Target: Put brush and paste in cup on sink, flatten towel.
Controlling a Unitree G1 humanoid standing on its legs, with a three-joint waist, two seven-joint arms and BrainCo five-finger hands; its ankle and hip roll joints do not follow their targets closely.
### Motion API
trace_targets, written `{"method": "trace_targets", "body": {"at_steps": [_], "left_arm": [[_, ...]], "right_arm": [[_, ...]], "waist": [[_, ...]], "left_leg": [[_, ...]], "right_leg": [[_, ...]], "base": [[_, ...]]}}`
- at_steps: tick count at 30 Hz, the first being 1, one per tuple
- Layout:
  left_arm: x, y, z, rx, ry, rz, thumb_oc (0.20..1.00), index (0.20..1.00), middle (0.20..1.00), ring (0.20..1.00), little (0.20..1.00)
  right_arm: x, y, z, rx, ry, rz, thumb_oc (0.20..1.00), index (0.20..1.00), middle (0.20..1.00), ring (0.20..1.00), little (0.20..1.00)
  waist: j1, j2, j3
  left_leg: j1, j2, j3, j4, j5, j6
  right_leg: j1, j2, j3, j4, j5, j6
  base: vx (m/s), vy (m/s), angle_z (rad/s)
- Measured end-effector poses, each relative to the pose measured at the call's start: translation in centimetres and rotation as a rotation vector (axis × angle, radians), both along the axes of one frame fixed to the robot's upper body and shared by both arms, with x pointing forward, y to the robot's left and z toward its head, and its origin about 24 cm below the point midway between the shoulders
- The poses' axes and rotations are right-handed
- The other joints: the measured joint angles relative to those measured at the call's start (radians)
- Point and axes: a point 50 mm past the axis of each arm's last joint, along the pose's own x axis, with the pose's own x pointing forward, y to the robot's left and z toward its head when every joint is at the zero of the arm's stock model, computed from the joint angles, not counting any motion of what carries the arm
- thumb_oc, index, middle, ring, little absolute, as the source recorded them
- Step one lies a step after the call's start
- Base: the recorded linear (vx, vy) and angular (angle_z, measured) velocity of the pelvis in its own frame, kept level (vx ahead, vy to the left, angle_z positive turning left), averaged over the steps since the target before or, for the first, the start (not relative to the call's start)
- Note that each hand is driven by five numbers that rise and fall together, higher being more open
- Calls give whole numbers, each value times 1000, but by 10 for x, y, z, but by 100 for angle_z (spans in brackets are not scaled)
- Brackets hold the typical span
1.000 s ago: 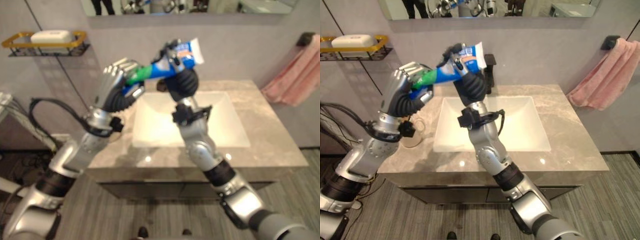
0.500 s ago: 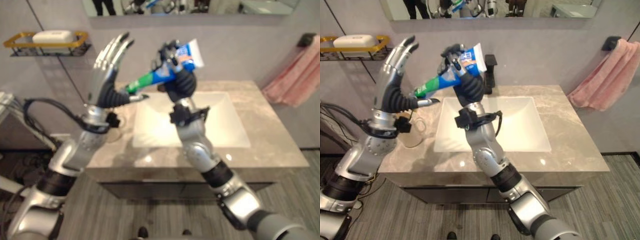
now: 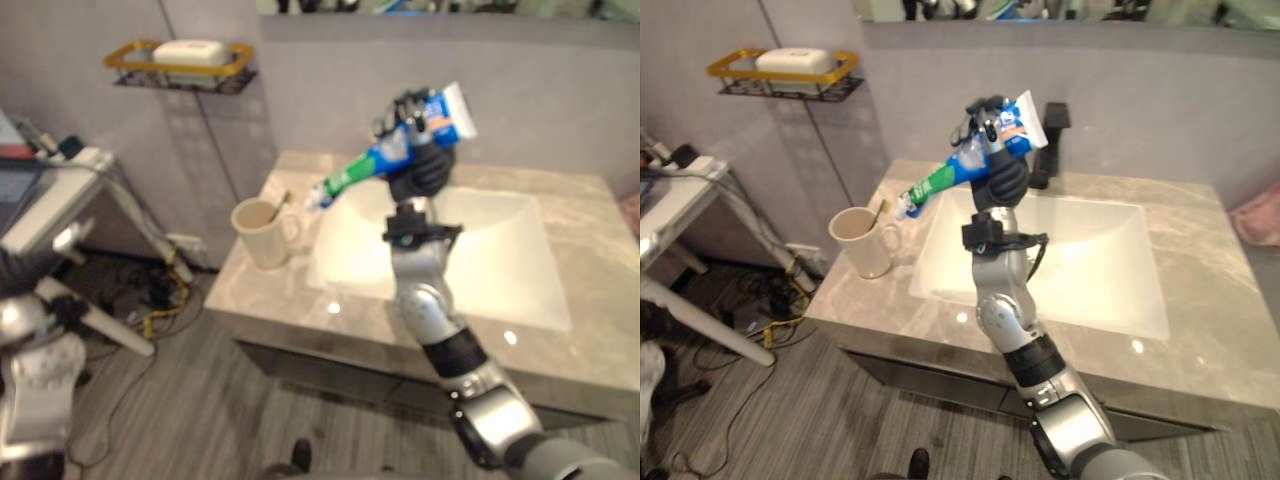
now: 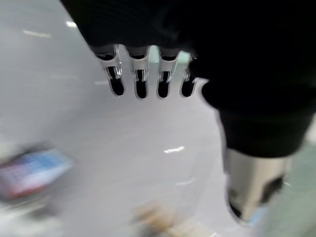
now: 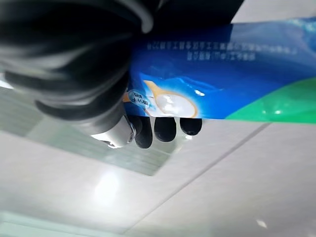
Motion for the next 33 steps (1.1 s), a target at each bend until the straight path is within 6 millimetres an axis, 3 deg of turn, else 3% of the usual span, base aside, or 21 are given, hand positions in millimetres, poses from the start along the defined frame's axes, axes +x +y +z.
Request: {"method": "trace_targets", "body": {"at_steps": [1, 3, 6, 8, 9, 10, 12, 15, 19, 33], "left_arm": [[-28, 34, -55, -147, 281, 201, 1000, 1000, 1000, 1000, 1000], [-35, 39, -81, -204, 366, 247, 1000, 1000, 1000, 1000, 1000], [-53, 29, -136, -352, 591, 318, 1000, 1000, 1000, 1000, 1000], [-68, 19, -162, -434, 688, 344, 1000, 1000, 1000, 1000, 1000], [-66, 14, -169, -463, 729, 341, 1000, 1000, 1000, 1000, 1000], [-79, 3, -188, -503, 846, 337, 1000, 1000, 1000, 1000, 1000], [-92, -14, -208, -568, 961, 331, 1000, 1000, 1000, 1000, 1000], [-106, -39, -227, -651, 1043, 301, 1000, 1000, 1000, 1000, 1000], [-121, -57, -240, -724, 1111, 299, 1000, 1000, 1000, 1000, 1000], [-118, -60, -240, -709, 1135, 261, 1000, 1000, 1000, 1000, 1000]], "right_arm": [[2, 0, 1, -45, -7, 10, 200, 200, 200, 200, 200], [2, 6, 3, -44, -12, 30, 200, 200, 200, 200, 200], [0, 17, 11, -50, -39, 69, 200, 200, 200, 200, 200], [0, 20, 14, -45, -49, 77, 200, 200, 200, 200, 200], [0, 20, 15, -47, -51, 78, 200, 200, 200, 200, 200], [0, 24, 16, -39, -51, 88, 200, 200, 200, 200, 200], [-1, 27, 17, -38, -56, 97, 200, 200, 200, 200, 200], [-1, 27, 19, -37, -58, 97, 200, 200, 200, 200, 200], [-1, 27, 18, -35, -53, 91, 200, 200, 200, 200, 200], [-1, 25, 19, -45, -54, 38, 200, 200, 200, 200, 200]], "waist": [[20, -19, 21], [36, -34, 34], [36, -57, 48], [36, -89, 50], [36, -89, 51], [33, -98, 52], [30, -99, 53], [30, -105, 55], [29, -106, 54], [32, -108, 53]], "left_leg": [[-6, -5, -16, 0, 5, 0], [-7, -11, -19, 0, 4, 0], [-12, -18, -18, 0, 4, 0], [-21, -20, -20, 0, 4, 0], [-22, -21, -22, 0, 5, 0], [-22, -26, -22, 0, 4, 1], [-23, -31, -22, 0, 4, 1], [-23, -37, -25, 0, 2, 4], [-22, -40, -22, 0, 0, 7], [-37, -46, -58, 0, 5, 14]], "right_leg": [[1, -5, -15, -1, -2, 3], [2, -9, -17, 0, -4, 6], [-3, -17, -15, 0, -2, 10], [-9, -19, -21, 0, -3, 12], [-9, -20, -22, -1, -3, 12], [-9, -24, -23, -5, -4, 13], [-9, -29, -24, -5, -3, 15], [-8, -35, -27, -2, -3, 20], [-8, -38, -26, 0, -2, 22], [-7, -40, -59, 0, -4, 26]], "base": [[28, 84, 26], [19, 92, 14], [17, 74, -2], [39, 93, 6], [39, 82, 7], [37, 75, 3], [32, 62, 3], [43, 64, 3], [36, 41, -1], [35, 22, 7]]}}
